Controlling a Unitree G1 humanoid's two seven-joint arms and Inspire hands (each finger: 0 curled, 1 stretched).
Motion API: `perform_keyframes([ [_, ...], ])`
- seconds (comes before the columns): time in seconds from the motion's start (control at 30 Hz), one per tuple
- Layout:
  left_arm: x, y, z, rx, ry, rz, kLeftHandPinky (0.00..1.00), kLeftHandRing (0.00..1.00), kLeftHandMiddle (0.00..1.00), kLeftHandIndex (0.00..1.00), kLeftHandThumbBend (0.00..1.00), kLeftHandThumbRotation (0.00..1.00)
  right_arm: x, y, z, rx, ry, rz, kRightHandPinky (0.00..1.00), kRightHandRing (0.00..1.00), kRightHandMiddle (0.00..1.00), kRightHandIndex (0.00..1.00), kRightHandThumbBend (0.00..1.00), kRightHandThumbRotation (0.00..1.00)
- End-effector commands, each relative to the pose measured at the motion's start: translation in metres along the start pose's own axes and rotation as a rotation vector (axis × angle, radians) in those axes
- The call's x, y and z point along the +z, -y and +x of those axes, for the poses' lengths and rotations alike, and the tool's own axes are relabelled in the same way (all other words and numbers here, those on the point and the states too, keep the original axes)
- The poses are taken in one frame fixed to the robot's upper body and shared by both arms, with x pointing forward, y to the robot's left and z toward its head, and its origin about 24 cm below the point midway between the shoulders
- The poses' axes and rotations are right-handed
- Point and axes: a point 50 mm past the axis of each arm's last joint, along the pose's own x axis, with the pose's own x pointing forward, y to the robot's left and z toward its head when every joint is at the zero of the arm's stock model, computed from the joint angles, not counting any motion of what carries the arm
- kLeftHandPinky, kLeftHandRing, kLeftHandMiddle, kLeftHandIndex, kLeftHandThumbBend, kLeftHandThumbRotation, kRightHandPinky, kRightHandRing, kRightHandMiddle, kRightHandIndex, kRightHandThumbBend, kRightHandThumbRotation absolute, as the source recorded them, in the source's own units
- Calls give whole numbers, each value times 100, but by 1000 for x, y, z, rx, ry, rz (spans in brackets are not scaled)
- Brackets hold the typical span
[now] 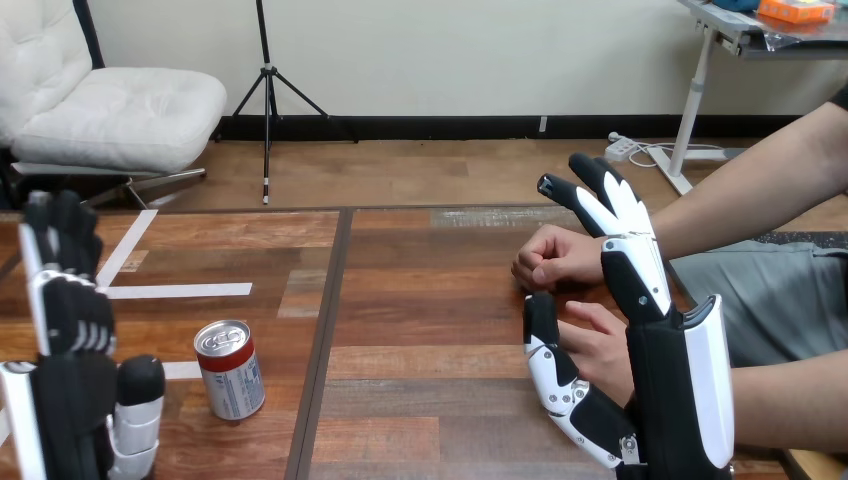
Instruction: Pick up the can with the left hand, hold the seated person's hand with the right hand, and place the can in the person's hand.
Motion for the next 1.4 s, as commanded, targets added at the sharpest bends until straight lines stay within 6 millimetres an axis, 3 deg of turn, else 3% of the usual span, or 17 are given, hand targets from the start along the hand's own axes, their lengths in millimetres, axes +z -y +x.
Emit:
perform_keyframes([
  [0.0,6,7,11,-14,76,-21,94,95,97,100,79,90,3,-1,13,-31,51,17,100,97,94,86,16,0],
  [0.5,3,2,9,16,62,19,92,94,96,100,75,91,4,0,12,-32,52,1,100,95,92,86,16,0],
  [0.97,-6,1,5,-6,-17,52,91,94,96,100,79,92,3,1,11,-32,51,10,100,97,93,86,16,0],
  [1.37,-15,2,1,-54,-92,20,94,96,97,100,88,79,4,1,10,-29,41,12,100,98,94,87,17,0],
])
